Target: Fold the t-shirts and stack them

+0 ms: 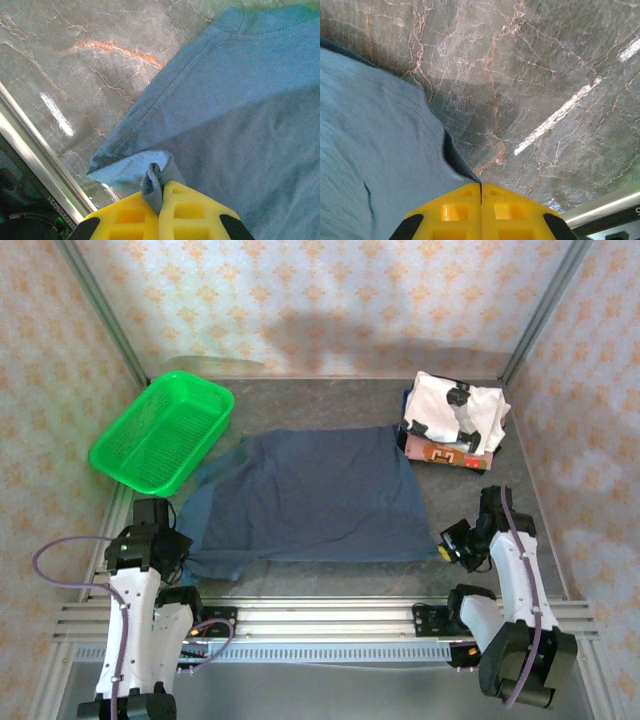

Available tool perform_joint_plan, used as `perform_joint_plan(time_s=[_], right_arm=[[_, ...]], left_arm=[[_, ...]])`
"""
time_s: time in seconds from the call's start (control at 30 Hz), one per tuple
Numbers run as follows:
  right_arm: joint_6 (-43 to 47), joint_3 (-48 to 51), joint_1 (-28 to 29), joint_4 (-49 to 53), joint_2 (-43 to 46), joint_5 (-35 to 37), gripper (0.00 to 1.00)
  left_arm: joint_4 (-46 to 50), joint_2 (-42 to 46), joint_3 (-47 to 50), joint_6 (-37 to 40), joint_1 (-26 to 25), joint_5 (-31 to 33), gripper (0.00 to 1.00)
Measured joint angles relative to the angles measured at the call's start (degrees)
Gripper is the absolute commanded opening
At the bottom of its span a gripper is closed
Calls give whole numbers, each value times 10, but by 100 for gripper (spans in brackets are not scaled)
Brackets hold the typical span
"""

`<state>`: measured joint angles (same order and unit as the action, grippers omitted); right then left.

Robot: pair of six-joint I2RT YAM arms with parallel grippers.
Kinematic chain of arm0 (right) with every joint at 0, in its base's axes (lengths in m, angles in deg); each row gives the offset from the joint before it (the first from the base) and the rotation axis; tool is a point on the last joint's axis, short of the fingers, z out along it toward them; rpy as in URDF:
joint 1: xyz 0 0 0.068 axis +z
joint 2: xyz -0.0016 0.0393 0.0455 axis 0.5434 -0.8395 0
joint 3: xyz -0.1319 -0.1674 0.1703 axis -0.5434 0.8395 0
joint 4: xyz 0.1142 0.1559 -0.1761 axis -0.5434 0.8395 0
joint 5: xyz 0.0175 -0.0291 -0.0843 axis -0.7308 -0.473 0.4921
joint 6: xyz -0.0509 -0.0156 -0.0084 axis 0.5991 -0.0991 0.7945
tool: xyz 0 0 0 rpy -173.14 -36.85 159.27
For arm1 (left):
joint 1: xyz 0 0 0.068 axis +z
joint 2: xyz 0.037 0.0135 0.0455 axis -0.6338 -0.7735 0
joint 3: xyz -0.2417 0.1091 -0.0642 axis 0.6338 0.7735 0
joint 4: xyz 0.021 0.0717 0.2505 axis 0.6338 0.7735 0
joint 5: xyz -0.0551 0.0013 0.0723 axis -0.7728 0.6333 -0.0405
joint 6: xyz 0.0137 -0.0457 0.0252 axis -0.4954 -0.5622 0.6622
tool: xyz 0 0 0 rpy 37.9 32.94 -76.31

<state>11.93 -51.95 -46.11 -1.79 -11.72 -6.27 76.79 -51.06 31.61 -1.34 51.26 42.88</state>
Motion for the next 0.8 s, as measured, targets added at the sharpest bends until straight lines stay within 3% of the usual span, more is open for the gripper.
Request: perform_joint_plan(time_s=[0.5,0.53,0.57,0.67,0.73,0.8], right_arm=[[24,-13,4,-32,-58,0,0],[25,-13,4,-35,-62,0,4],[26,-13,5,-38,-66,0,11],[29,-13,5,-49,-78,2,32],[32,-13,5,-56,-85,4,39],[33,-13,5,-57,-87,4,45]], left_arm=[[-21,2,2,-2,-43,5,0],[-22,-1,2,-2,-45,6,0],[-23,-5,2,-2,-46,6,5],[-23,-19,2,-5,-48,14,39],[-23,-26,2,-12,-48,21,52],[-23,-26,2,-18,-48,23,56]])
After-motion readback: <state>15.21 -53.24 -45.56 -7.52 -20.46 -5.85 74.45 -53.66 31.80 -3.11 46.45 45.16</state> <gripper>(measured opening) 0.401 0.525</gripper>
